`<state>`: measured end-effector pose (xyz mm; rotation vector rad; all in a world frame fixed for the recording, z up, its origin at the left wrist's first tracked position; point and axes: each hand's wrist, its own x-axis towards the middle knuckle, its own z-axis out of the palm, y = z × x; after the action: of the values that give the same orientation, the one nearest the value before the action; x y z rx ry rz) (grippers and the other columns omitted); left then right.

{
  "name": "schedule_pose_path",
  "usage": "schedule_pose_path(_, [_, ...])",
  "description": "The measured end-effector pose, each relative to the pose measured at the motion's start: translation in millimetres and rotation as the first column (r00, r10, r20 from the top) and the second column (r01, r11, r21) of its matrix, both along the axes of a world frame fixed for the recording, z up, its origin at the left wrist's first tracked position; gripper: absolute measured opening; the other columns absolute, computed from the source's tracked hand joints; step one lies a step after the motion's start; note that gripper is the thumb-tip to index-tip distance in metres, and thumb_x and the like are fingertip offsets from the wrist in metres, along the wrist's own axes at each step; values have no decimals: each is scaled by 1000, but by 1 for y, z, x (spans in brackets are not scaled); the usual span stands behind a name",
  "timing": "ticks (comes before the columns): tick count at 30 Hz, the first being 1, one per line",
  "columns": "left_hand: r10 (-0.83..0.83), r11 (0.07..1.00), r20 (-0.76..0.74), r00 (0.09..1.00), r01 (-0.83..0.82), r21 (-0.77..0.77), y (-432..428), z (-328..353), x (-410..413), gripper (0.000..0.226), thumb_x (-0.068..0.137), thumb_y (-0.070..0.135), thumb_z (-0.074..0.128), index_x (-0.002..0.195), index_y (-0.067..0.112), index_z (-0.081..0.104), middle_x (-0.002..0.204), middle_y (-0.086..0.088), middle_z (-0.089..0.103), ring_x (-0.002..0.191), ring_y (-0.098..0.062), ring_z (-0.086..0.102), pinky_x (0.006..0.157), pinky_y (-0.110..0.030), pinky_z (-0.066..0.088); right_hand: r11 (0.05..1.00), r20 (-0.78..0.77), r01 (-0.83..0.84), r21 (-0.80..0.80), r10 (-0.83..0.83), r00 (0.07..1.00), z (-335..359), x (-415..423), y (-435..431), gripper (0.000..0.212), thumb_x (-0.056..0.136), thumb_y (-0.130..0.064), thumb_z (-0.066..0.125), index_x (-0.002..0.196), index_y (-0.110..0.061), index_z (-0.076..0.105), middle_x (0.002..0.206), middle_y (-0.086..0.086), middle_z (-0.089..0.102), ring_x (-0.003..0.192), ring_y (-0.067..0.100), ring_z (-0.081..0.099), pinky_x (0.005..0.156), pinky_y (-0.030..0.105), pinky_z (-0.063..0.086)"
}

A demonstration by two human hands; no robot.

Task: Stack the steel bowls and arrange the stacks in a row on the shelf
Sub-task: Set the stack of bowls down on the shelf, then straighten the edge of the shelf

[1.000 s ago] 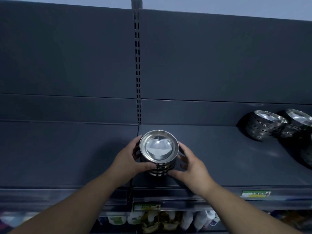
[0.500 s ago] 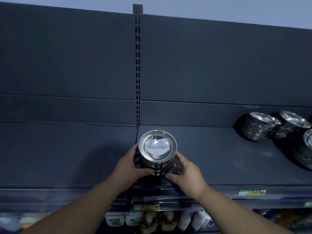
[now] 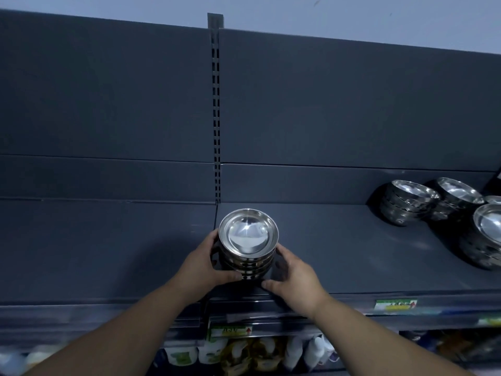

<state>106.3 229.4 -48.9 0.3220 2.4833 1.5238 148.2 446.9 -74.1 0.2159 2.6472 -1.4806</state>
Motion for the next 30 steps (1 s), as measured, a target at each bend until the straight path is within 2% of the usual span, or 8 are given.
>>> schedule_pose_path(4, [45,996,-62,997,-50,-79,2,18,12,118,56,33,92,149,31,20,144,14,39,129,-4,36,106,-24,32,977,9,16,214,-19,1000,22,14,12,91,74,-32,81,149,-27,30,146,-2,41,133,16,43,112,30,36])
schedule_pose_path(7, [84,984,-217,973,-115,-136,15,38,15,111,60,41,88,149,27,23,151,9,31,138,-10,30,112,-31,29,927,1,2,375,-2,1000,34,26,34,80,80,-39,74,148,-27,33,148,-3,38,134,17,40,104,26,38])
schedule_pose_path(10, [-13,960,-435,901,-110,-256,46,58,19,93,68,51,78,146,26,33,153,8,31,142,-13,25,117,-32,23,898,10,7,440,-12,1000,44,40,62,74,82,-47,69,146,-27,36,148,-5,38,132,17,41,95,24,45])
schedule_pose_path(12, [-142,920,-503,853,-73,-384,77,65,24,84,74,53,68,146,26,34,155,6,28,144,-16,21,119,-33,18,862,-4,25,507,-27,1000,50,53,85,73,82,-52,66,145,-26,38,148,-3,39,133,18,41,105,29,40])
schedule_pose_path(15, [-311,787,-435,845,-28,-617,132,59,35,84,82,52,63,150,27,22,159,4,17,147,-19,13,119,-32,11,808,-31,76,584,-71,997,54,77,129,74,82,-59,61,144,-26,39,148,-2,41,136,18,39,110,30,35])
schedule_pose_path(17, [-378,719,-376,846,12,-694,171,48,45,86,83,57,60,151,27,18,160,3,13,147,-20,11,120,-32,11,774,-45,117,622,-114,993,54,97,164,74,83,-61,57,145,-26,38,148,-2,41,136,20,39,111,32,34])
schedule_pose_path(21, [-447,665,-264,855,120,-737,252,27,72,86,85,59,56,152,27,14,161,2,8,148,-21,6,120,-34,10,723,-42,170,670,-191,981,52,142,244,75,83,-66,52,146,-28,36,150,-2,39,138,20,36,113,33,31])
schedule_pose_path(30, [-548,648,-257,796,209,-732,422,11,120,81,87,55,56,152,23,19,160,-1,15,147,-20,12,119,-34,14,709,-18,240,663,-306,952,44,223,406,77,83,-69,48,148,-30,33,154,-3,33,141,19,31,115,35,28])
